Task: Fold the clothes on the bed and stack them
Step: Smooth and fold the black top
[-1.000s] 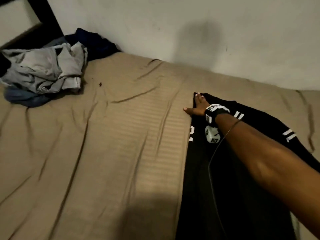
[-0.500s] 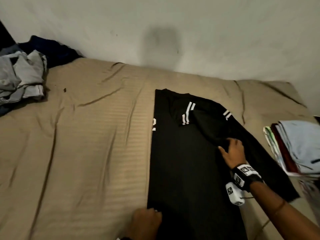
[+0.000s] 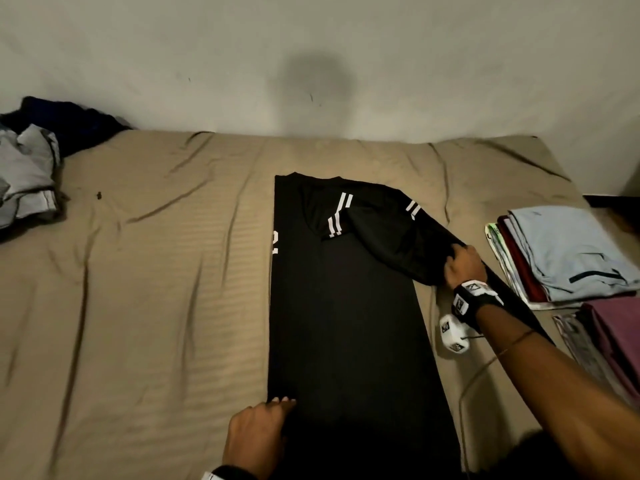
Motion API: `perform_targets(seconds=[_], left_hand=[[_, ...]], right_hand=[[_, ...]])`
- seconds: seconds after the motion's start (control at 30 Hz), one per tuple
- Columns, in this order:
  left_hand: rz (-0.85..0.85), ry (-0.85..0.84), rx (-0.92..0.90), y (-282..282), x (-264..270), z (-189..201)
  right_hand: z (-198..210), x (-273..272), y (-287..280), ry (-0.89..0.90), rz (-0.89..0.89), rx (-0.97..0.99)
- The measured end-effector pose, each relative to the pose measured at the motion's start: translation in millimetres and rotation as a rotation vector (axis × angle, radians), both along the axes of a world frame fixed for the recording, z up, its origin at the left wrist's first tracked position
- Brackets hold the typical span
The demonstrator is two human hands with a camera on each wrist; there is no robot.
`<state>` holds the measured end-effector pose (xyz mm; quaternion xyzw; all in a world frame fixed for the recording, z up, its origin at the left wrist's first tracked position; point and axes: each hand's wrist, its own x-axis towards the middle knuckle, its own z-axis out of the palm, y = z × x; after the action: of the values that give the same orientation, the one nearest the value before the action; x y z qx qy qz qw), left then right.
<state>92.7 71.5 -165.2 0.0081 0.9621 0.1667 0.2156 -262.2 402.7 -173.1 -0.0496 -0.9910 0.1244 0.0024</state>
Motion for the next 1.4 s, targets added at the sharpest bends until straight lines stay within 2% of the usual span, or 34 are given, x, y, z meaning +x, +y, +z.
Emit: perform_targets(seconds=[0.07,0.23,0.3,0.43,0.6,0.67,0.8,0.87,0.97,1.03,1.1,1.17,1.2,1.27,1.3,1.33,1.4], left_hand=[[0.026,-0.06,0.015,-1.5,3.3,-0.6],[0.119,-0.008,0.099,-5.0,19.9,-8.6],[0.125,0.034,0.122,-3.0,27.6,-19.1],[0.11,0.056,0.072,7.7,32.7,-17.0],[0.1,0.026,0.002,16.4,39.7,-8.0],[0.117,0.021,0.013,18.2,41.7,-3.4],[0.175,-0.019,0.101,15.0,47.7,-3.0],[0.238,-0.016,0.144,12.5,49.9,-3.3],[0.436,0.034,0.223,15.1,50.3,2.2],[0.585,0.114,0.394,21.6,47.4,9.5],[0.825,0.097,0.754,27.9,38.3,15.6],[1.075,-0.139,1.131,26.7,24.5,11.7],[1.138,-0.245,1.247,22.5,19.9,6.5],[1.176,-0.333,1.261,14.5,20.5,-8.0],[1.163,-0.31,1.177,11.5,21.8,-18.5],[1.116,-0.265,1.082,7.3,24.9,-34.1],[1.001,-0.176,0.897,2.3,31.8,-77.3]], right_hand=[[21.4,-4.5,0.9,0.058,-0.068,-0.312],[112.0,2.1,2.2,0.172,-0.27,-1.226],[143.0,12.7,0.5,0.108,-0.312,-1.392],[162.8,24.5,4.2,0.113,-0.355,-1.303],[174.9,37.5,7.1,0.095,-0.477,-1.355],[184.8,34.0,8.6,0.119,-0.463,-1.366],[217.4,39.7,-5.6,0.135,-0.25,-1.434],[243.1,71.1,-25.5,0.139,-0.051,-1.425],[247.2,133.2,-59.0,0.064,0.232,-1.334],[225.1,178.4,-79.2,0.021,0.378,-1.21],[187.7,224.4,-97.0,-0.034,0.513,-1.042],[140.9,268.5,-112.8,-0.145,0.642,-0.868],[116.7,288.4,-118.7,-0.228,0.718,-0.771],[67.0,321.2,-125.4,-0.432,0.891,-0.516],[45.4,333.1,-125.5,-0.492,0.955,-0.382],[26.7,341.0,-123.2,-0.535,0.95,-0.291],[5.9,350.6,-116.0,-0.595,0.837,-0.334]])
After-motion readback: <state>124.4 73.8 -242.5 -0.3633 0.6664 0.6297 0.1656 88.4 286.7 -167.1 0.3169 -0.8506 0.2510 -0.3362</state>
